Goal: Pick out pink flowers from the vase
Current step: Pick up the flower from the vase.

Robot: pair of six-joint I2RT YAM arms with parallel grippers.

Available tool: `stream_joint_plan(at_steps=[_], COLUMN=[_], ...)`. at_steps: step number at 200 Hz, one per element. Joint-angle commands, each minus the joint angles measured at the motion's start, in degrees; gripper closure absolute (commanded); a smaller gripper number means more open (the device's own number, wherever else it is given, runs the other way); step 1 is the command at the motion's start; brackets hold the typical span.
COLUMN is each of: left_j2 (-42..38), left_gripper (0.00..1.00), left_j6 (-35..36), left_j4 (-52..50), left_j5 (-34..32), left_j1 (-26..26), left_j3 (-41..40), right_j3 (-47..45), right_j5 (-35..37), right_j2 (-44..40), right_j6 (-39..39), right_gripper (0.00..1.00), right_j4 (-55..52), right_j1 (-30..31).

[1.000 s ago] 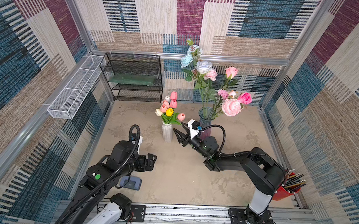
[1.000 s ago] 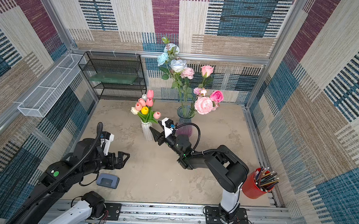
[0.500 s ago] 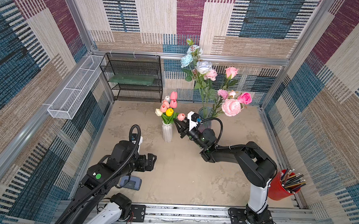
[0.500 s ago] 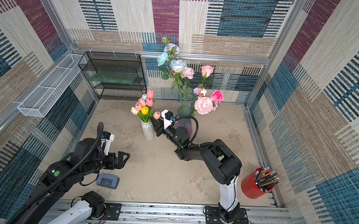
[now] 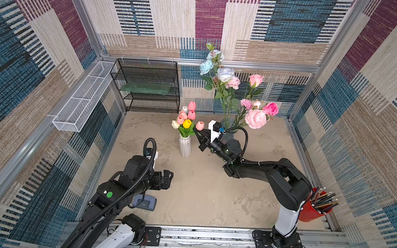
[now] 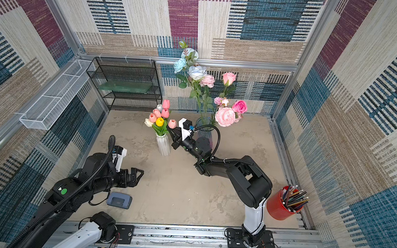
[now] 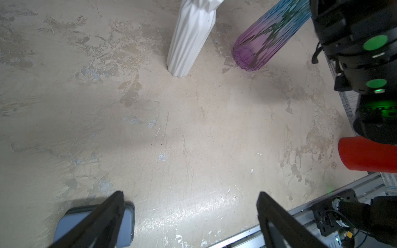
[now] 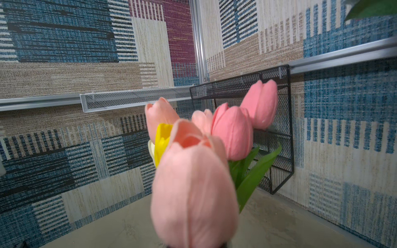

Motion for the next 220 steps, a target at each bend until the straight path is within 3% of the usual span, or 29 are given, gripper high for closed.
stream_joint_plan(at_steps=[1, 99, 139, 177, 205, 220], left_j2=[0.1, 1.2, 3.2, 4.6, 4.6, 5.2], left_gripper=[0.02, 0.0, 0.0, 0.0, 0.07, 0.1], left_j6=[1.4, 4.9, 4.2, 4.4, 5.2, 6.7], left_j4=[1.9, 3.2, 4.3, 4.9, 6.4, 6.4], left_j5=[-0.7, 5.9, 6.1, 10.5, 17.3, 17.8], left_j1=[0.2, 0.2, 0.1, -0.1, -0.9, -2.5], left_j3=[0.0, 0.7, 4.8, 10.0, 13.4, 14.9], right_j3=[0.2, 3.2, 6.9, 8.9, 11.1, 11.3], right_j5=[-1.0, 0.9, 1.3, 2.1, 2.2, 2.2], right_j2=[-2.6, -18.5, -25.5, -31.7, -35.6, -37.9], right_j6=[-1.8, -5.4, -9.8, -11.0, -12.2, -15.1], right_gripper=[0.93, 0.93, 0.95, 0.96, 0.96, 0.96], right_j4=[-1.6, -18.0, -27.3, -31.1, -36.9, -40.6], right_j1=[0.1, 0.5, 2.5, 4.0, 6.2, 7.8])
